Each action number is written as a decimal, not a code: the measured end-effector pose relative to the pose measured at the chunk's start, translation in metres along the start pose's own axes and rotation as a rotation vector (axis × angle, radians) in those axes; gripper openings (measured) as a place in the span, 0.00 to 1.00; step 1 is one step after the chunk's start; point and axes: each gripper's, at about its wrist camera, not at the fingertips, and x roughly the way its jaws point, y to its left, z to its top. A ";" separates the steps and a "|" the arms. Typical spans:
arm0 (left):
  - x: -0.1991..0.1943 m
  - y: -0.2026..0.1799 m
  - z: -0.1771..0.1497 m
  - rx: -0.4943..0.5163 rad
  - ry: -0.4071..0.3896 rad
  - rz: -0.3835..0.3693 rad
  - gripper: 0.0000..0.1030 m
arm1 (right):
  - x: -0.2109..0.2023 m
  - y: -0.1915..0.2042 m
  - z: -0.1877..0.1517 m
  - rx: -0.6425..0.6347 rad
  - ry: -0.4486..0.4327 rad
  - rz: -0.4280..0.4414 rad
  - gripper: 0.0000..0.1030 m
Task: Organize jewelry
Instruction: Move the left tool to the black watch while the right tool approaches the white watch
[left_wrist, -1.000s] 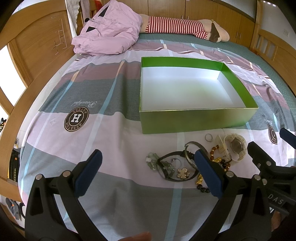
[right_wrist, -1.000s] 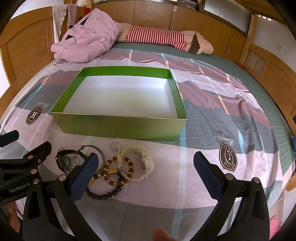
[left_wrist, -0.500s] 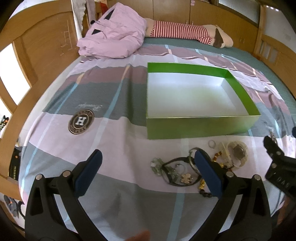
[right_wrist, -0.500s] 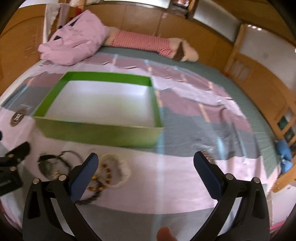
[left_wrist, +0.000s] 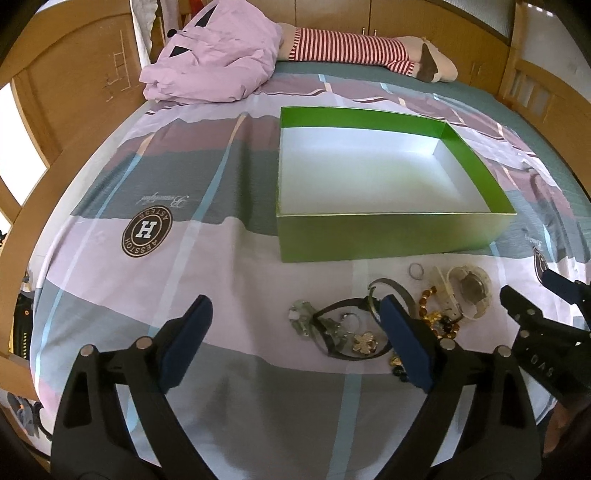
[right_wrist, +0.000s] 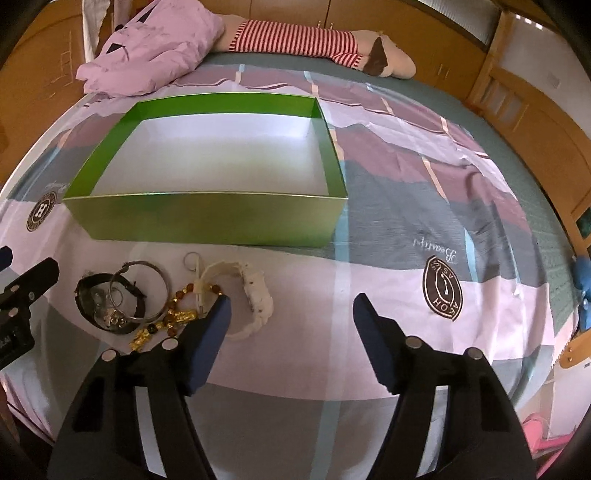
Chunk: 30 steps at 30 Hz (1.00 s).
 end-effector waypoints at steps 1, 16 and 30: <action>0.001 -0.001 0.000 0.002 0.003 -0.002 0.90 | -0.001 0.002 0.000 -0.009 -0.001 0.000 0.68; 0.023 -0.010 -0.008 0.035 0.093 0.023 0.55 | 0.025 0.019 -0.012 -0.045 0.120 0.154 0.02; 0.042 0.002 -0.004 -0.023 0.148 -0.076 0.55 | 0.032 0.003 0.001 0.032 0.042 0.114 0.46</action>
